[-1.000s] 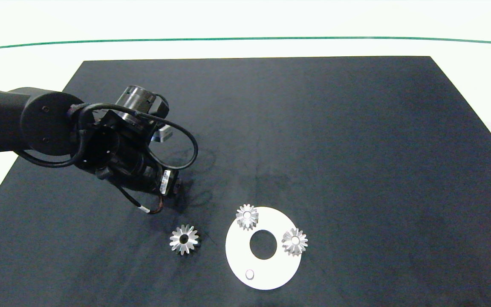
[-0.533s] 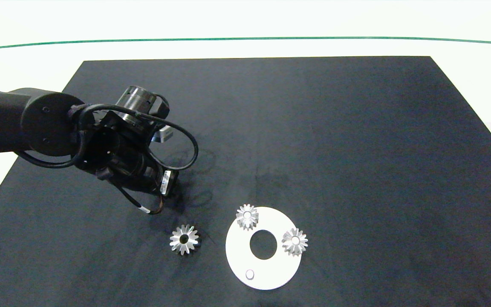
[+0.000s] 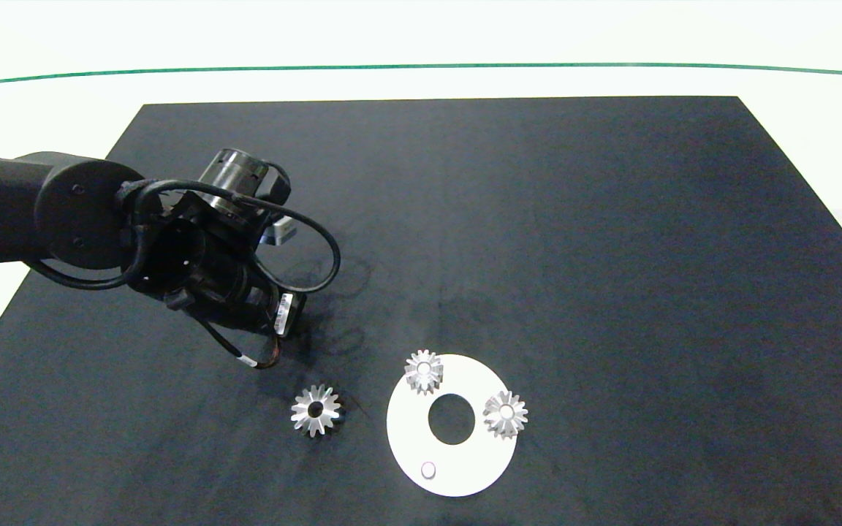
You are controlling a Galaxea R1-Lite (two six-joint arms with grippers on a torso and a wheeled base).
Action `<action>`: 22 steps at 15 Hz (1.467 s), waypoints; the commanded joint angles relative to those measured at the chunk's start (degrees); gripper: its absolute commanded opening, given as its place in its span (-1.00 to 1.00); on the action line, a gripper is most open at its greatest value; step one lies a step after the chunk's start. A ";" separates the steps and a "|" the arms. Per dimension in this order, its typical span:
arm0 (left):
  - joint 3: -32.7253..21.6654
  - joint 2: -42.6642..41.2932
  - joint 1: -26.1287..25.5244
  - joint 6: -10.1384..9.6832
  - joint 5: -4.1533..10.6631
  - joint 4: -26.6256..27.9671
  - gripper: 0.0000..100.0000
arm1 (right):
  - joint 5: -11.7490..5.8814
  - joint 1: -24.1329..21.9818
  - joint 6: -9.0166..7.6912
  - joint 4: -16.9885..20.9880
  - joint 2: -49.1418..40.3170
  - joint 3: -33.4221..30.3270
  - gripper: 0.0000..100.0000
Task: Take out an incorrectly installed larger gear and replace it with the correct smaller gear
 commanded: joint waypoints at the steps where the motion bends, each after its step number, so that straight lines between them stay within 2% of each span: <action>1: 0.63 -0.14 0.02 -0.05 1.24 0.17 0.00 | 0.04 0.04 0.00 0.02 0.07 -0.01 1.00; 16: 1.95 -2.78 -1.48 -0.13 1.41 -0.09 -0.60 | 0.04 0.04 0.18 0.02 0.07 -0.01 1.00; 22: 1.60 -4.54 -2.00 -0.13 1.41 -0.18 -0.62 | 0.04 0.04 0.18 0.02 0.07 -0.01 1.00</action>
